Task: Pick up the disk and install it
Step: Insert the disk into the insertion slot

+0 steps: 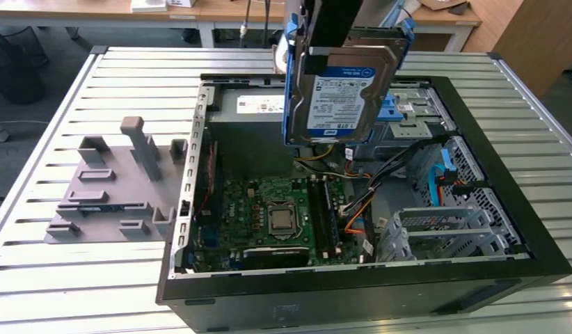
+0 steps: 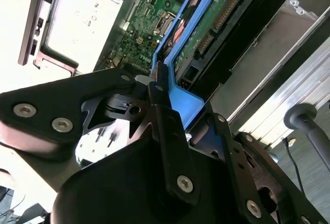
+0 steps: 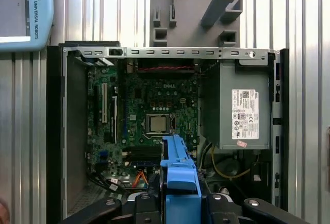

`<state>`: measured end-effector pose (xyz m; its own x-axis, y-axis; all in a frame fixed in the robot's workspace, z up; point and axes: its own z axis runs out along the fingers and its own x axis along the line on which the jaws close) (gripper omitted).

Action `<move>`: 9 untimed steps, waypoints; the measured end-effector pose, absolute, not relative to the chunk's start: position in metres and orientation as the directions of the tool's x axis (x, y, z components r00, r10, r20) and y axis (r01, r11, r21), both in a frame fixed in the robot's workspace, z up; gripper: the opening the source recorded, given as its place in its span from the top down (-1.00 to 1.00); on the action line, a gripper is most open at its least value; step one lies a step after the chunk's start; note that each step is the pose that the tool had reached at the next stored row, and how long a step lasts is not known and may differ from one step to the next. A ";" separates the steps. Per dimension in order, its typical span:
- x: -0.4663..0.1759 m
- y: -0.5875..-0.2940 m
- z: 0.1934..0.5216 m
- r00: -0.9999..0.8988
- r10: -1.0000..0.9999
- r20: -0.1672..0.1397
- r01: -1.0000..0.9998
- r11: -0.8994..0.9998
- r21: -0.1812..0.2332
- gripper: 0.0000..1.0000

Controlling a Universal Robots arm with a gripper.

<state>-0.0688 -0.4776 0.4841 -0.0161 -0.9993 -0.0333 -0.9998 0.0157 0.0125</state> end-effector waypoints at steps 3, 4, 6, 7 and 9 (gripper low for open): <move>-0.068 -0.478 0.484 -0.016 -0.999 -0.033 -1.000 0.016 0.013 0.27; -0.068 -0.478 0.484 -0.016 -0.999 -0.033 -1.000 0.016 0.013 0.27; -0.068 -0.480 0.483 -0.017 -0.999 -0.033 -1.000 0.016 0.013 0.27; -0.068 -0.482 0.483 -0.017 -0.999 -0.033 -1.000 0.017 0.013 0.27; -0.068 -0.485 0.483 -0.017 -0.999 -0.033 -1.000 0.017 0.013 0.27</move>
